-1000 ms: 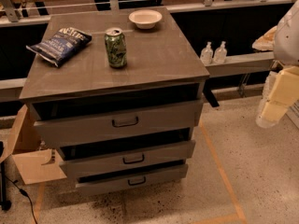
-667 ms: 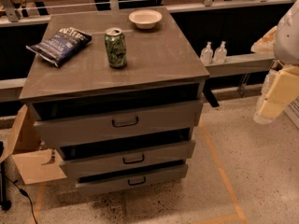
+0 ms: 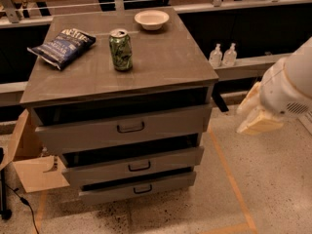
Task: Open bottom drawer
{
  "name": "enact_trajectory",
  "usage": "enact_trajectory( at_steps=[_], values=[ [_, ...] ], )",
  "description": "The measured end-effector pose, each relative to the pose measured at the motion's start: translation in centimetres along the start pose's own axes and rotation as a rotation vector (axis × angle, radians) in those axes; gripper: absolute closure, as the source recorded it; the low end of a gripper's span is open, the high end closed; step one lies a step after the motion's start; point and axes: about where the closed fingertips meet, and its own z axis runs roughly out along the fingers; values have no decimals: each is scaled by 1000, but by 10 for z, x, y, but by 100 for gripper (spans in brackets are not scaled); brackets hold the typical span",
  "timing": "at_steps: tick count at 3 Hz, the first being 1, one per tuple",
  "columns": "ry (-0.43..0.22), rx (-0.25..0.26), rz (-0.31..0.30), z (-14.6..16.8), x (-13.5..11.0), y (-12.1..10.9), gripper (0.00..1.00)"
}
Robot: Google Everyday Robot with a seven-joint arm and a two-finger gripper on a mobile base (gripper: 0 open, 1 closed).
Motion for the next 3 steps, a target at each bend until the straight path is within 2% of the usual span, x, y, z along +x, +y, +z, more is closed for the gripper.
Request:
enact_trajectory(
  at_steps=[1,2,3],
  values=[
    [-3,-13,-76,68,0,20,83],
    [-3,-5,-75,91,4,31,100],
    [-3,-5,-75,91,4,31,100]
  ],
)
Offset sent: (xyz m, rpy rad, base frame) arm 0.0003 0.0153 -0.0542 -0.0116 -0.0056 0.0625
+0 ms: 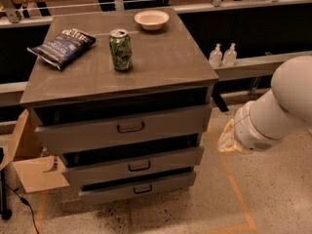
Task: Open bottom drawer
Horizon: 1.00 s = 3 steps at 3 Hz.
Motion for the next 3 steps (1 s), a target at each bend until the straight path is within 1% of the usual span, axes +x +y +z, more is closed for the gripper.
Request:
enact_trajectory(
  at_steps=[1,2,3],
  values=[
    [-14,19,27,24,-3,5,100],
    [-64,-28,34,100,-10,44,100],
    [-89,-69,-27,177,-25,83,100]
  ],
)
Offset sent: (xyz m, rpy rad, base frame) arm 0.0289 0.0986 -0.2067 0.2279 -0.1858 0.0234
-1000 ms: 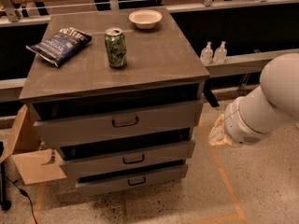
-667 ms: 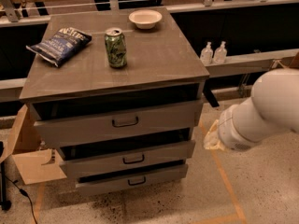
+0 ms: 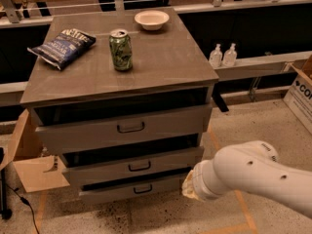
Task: Open bottom drawer
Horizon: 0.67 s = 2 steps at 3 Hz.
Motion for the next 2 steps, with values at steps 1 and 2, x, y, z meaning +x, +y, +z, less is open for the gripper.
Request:
enact_trajectory(
  at_steps=[1,2],
  values=[
    [2,-15,-59,68,-6,21,100],
    [-20,41,-85,110,-12,-1,100]
  ],
)
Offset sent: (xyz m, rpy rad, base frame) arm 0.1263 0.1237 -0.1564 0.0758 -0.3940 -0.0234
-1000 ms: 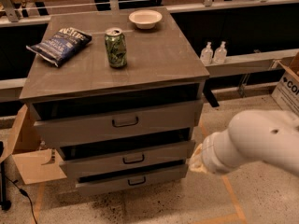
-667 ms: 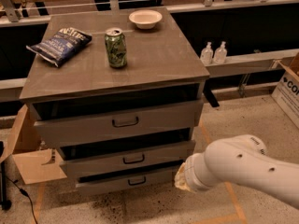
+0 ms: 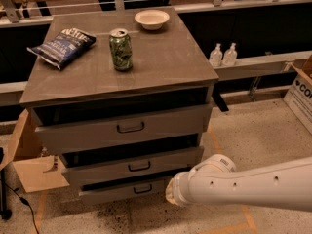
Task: Open bottom drawer
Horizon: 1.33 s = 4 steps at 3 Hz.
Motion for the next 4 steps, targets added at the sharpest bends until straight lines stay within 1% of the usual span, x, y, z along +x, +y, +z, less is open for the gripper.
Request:
enact_trajectory(
  at_steps=[1,2,3,4],
  values=[
    [-34,83,44,35,7,-54,100],
    [-26,70,75,52,21,-54,100],
    [-26,70,73,52,20,-53,100],
    [-27,94,133,62,51,-56,100]
  ],
)
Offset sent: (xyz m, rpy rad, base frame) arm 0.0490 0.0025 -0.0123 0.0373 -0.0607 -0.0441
